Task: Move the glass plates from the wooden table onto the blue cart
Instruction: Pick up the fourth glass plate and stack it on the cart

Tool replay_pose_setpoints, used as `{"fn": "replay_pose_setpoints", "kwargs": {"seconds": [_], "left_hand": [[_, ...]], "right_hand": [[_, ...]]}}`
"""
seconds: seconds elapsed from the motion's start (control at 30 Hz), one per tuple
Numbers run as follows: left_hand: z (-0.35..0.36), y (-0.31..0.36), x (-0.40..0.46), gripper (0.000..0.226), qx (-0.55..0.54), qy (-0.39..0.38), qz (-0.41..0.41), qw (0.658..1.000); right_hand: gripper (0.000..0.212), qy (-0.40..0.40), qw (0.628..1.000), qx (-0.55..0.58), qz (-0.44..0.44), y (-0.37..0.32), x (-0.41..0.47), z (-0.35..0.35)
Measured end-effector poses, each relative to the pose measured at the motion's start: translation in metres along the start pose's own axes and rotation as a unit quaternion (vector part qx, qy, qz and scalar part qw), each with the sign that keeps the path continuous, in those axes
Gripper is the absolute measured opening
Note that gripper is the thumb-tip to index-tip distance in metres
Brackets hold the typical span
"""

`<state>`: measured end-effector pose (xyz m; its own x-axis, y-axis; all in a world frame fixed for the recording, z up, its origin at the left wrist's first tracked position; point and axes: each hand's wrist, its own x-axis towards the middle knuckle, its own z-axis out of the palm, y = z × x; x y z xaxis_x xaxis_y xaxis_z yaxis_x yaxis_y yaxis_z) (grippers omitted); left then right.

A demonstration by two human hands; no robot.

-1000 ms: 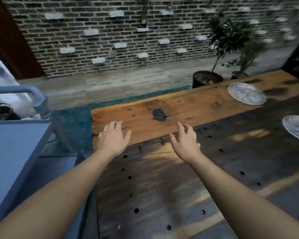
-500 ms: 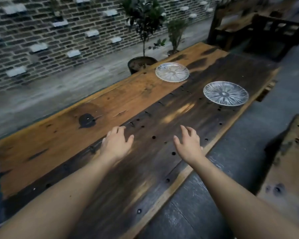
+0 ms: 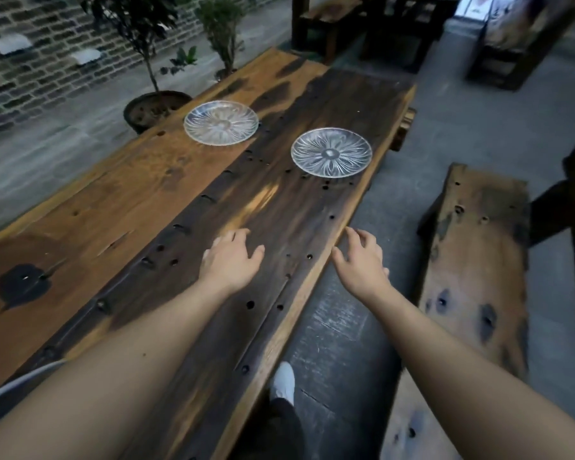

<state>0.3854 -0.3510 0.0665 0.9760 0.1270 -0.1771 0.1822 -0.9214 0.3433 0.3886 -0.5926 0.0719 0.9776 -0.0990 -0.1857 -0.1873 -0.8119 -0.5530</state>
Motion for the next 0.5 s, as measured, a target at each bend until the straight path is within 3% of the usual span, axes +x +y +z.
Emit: {"fn": "replay_pose_setpoints", "kwargs": {"seconds": [0.5], "left_hand": [[0.048, 0.046, 0.175, 0.062, -0.073, -0.049, -0.025, 0.996]], "right_hand": [[0.057, -0.012, 0.997, -0.058, 0.043, 0.027, 0.166, -0.023]]}}
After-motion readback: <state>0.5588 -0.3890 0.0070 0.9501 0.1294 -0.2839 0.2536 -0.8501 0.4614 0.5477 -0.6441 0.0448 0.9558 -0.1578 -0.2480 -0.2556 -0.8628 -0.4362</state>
